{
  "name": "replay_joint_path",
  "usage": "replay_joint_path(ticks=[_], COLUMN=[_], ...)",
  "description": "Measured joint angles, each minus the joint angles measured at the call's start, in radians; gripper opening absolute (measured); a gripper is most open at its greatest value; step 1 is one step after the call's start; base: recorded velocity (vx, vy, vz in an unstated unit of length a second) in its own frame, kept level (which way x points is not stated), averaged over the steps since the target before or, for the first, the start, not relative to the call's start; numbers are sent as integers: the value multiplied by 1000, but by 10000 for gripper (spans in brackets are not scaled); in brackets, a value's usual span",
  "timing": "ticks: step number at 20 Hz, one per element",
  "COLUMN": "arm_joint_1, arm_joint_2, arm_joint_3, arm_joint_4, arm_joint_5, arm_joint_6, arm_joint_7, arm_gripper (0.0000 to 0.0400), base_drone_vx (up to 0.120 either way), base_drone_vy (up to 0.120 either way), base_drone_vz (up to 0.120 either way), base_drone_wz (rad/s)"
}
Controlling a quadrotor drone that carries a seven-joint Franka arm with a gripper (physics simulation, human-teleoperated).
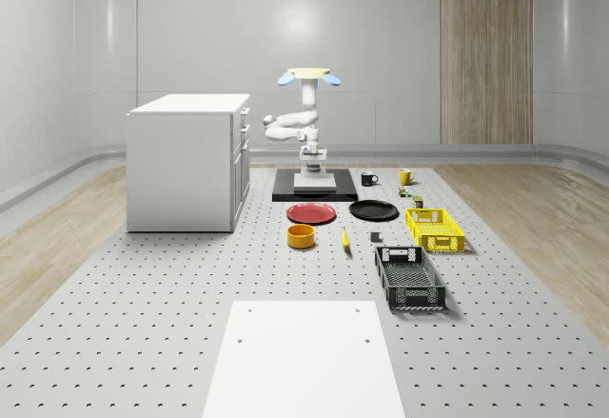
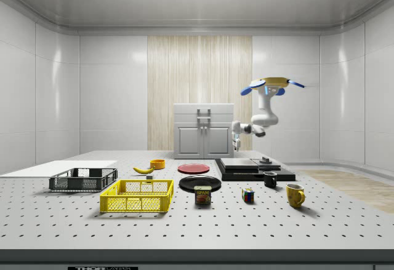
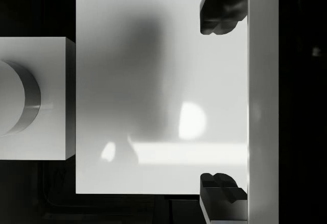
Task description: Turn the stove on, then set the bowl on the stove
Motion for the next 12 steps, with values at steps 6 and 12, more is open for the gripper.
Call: replay_joint_path(ticks=[6, 12], arm_joint_1=[-3, -6], arm_joint_2=[-7, -14], arm_joint_3=[2, 4], arm_joint_4=[1, 1], arm_joint_5=[4, 7], arm_joint_6=[7, 13], arm_joint_7=[3, 5], arm_gripper=[400, 400], base_drone_vx=[120, 120], base_drone_vy=[0, 0], base_drone_vz=[0, 0], base_drone_wz=[0, 0])
